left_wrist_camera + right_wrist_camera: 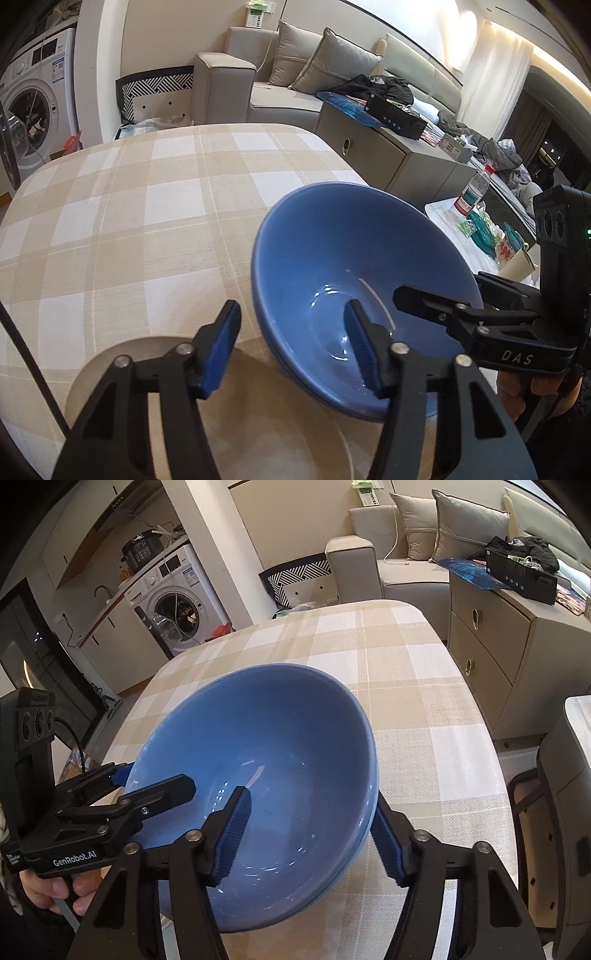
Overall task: Organize plates and bowls
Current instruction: 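Close the left gripper on the nested bowls' rim while the right gripper closes on it, then lift the nested blue bowls with both grippers and carry them over the cream plate stack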
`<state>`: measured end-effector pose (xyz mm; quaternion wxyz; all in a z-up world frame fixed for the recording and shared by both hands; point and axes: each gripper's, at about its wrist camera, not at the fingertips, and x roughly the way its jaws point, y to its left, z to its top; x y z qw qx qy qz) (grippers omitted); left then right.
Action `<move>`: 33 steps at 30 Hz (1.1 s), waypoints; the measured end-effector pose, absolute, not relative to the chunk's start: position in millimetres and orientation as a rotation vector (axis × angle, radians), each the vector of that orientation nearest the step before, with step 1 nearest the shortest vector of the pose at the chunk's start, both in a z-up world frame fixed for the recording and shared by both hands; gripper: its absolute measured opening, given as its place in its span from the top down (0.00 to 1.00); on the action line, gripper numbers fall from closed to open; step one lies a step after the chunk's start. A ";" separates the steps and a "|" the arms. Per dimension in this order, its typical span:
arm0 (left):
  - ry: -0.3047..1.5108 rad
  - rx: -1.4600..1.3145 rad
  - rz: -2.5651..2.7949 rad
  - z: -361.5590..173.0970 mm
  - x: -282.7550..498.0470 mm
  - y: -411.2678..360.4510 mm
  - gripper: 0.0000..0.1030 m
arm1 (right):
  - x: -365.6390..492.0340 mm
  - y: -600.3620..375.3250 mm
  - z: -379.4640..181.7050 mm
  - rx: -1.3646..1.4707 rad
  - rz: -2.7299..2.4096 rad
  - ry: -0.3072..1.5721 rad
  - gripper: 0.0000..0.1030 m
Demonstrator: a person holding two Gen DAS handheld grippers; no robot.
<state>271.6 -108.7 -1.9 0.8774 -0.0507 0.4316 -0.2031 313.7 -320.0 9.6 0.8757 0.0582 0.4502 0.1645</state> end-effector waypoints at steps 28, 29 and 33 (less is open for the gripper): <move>0.918 -0.094 -0.400 4.3 269.3 -117.8 0.59 | 310.2 -331.7 11.1 0.143 0.250 0.966 0.69; 0.918 -0.093 -0.400 4.2 269.4 -117.7 0.59 | 310.0 -331.5 11.3 0.143 0.248 0.968 0.69; 0.916 -0.098 -0.398 6.0 269.0 -118.0 0.59 | 308.0 -332.2 13.4 0.142 0.243 0.966 0.69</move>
